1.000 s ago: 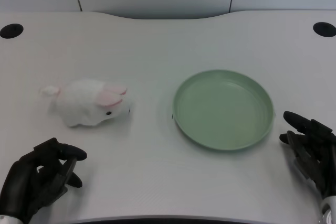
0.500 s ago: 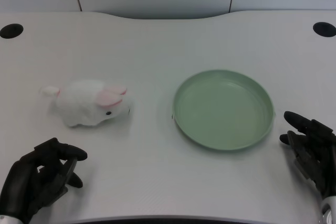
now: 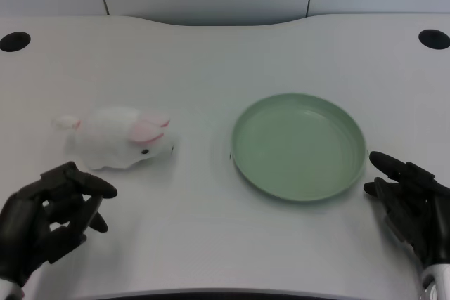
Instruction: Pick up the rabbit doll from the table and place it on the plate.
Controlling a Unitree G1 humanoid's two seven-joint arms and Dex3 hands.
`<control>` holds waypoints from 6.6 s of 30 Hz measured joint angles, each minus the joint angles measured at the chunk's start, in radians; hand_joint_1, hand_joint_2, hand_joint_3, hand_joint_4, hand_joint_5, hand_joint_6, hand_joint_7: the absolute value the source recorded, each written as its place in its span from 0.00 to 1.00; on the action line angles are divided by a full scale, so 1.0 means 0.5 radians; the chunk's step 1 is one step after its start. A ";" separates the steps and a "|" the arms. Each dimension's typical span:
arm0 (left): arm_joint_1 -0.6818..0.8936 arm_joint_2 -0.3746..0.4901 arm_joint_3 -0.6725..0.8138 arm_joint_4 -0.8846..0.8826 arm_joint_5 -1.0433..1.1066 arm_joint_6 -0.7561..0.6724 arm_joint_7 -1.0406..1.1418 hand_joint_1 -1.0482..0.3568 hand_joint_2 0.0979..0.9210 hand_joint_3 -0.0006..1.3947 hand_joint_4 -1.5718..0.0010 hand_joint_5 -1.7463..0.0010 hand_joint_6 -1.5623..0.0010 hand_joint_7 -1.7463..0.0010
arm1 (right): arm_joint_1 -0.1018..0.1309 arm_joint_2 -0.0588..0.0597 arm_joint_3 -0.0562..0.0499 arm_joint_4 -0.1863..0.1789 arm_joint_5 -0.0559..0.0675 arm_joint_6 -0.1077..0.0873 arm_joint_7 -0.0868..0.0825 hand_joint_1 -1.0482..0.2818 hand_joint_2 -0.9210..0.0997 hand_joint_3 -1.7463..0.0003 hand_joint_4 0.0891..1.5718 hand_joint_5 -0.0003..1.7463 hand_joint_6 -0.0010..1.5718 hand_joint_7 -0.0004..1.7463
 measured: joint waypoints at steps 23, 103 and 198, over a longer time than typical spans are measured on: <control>-0.489 0.766 -0.171 -0.292 0.766 -0.030 -0.251 0.09 1.00 0.03 0.88 0.92 0.82 1.00 | 0.012 -0.008 0.011 -0.055 -0.012 0.068 0.009 0.53 0.00 0.83 0.30 0.52 0.55 0.00; -2.066 0.133 -2.000 2.237 2.346 0.426 1.159 0.46 0.89 0.01 0.83 0.36 0.53 0.91 | 0.113 -0.043 -0.009 -0.008 -0.007 -0.140 -0.032 0.59 0.00 0.83 0.39 0.48 0.57 0.01; -2.420 -0.752 -1.676 2.235 1.889 0.370 0.780 0.13 1.00 0.02 0.98 1.00 0.95 1.00 | 0.102 0.061 0.109 -0.075 -0.086 -0.066 -0.122 0.53 0.00 0.83 0.38 0.45 0.52 0.00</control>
